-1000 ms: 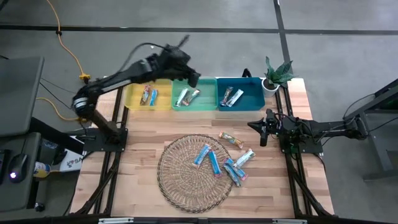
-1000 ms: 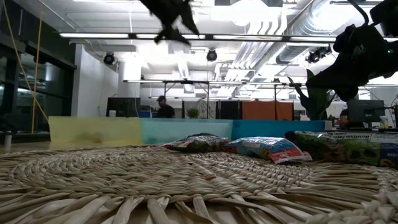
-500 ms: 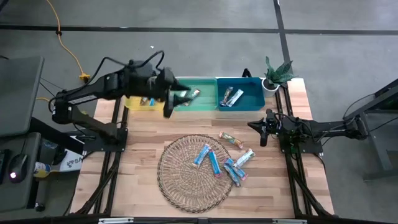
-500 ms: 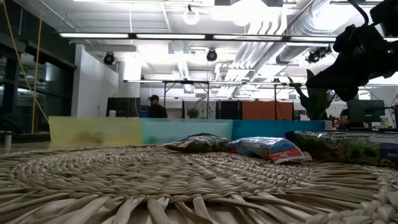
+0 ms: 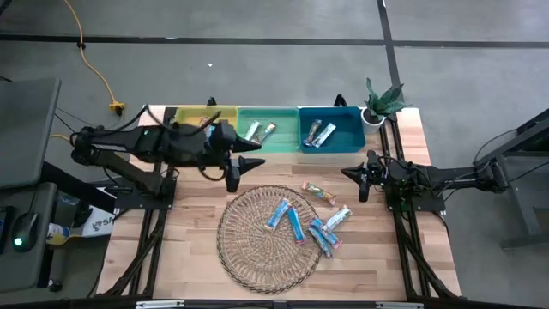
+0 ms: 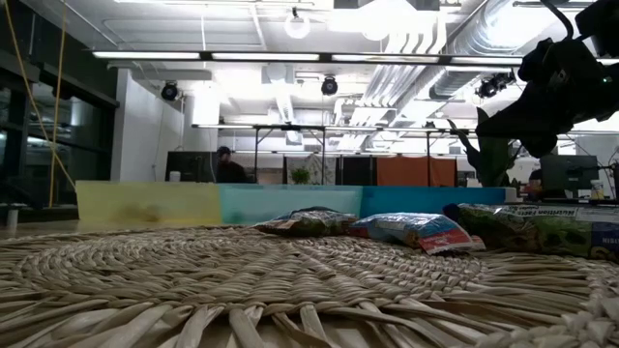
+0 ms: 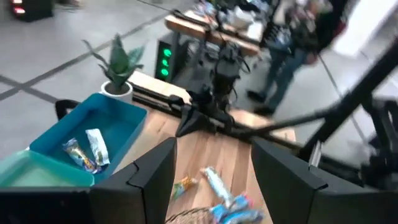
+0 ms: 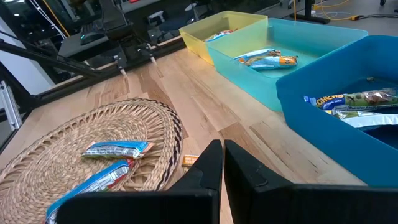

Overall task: Pick and place Granola Bars by type
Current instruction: Put the yellow granola bar into the green bin

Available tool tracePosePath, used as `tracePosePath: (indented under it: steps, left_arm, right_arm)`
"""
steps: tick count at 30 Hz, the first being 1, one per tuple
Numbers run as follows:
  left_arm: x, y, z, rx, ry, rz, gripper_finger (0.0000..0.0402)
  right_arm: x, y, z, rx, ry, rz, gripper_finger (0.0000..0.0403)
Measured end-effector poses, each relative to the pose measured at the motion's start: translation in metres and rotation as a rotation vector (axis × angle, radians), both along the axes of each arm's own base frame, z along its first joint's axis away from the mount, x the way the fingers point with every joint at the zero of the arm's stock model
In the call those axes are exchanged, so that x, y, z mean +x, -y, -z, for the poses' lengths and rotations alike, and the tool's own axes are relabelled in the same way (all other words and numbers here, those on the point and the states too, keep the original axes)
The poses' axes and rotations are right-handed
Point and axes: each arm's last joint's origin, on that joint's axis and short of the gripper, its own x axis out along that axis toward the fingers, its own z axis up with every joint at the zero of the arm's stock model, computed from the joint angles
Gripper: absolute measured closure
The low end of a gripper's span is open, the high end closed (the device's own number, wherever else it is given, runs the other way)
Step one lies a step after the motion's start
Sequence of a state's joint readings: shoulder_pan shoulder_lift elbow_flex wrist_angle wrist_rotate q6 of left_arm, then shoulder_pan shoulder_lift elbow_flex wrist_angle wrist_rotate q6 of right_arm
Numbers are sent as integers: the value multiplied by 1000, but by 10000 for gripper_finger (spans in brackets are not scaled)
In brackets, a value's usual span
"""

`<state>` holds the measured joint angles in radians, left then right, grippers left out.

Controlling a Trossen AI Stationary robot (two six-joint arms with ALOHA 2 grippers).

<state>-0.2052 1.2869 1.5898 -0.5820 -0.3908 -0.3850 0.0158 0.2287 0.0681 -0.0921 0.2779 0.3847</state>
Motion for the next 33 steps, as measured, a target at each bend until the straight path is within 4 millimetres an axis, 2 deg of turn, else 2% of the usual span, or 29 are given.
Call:
tracePosePath:
  steps: [4,9,12,18,20,25,29,33]
  left_arm:
    - [-5,21,-1,-76,46,-77,197]
    - [-3,46,8,-227,77,-204,197]
    - [7,56,19,-274,62,-243,197]
    - [41,74,52,-305,-42,-224,197]
    - [52,74,65,-311,-91,-237,197]
    - [65,68,97,-424,-283,-303,206]
    - [75,61,123,-492,-446,-360,234]
    - [89,54,143,-528,-564,-334,262]
  right_arm:
    - [0,0,0,0,0,0,402]
    - [0,0,0,0,0,0,402]
    - [0,0,0,0,0,0,402]
    - [0,0,0,0,0,0,402]
    - [0,0,0,0,0,0,402]
    - [0,0,0,0,0,0,402]
    - [0,0,0,0,-1,0,402]
    - [0,0,0,0,0,0,402]
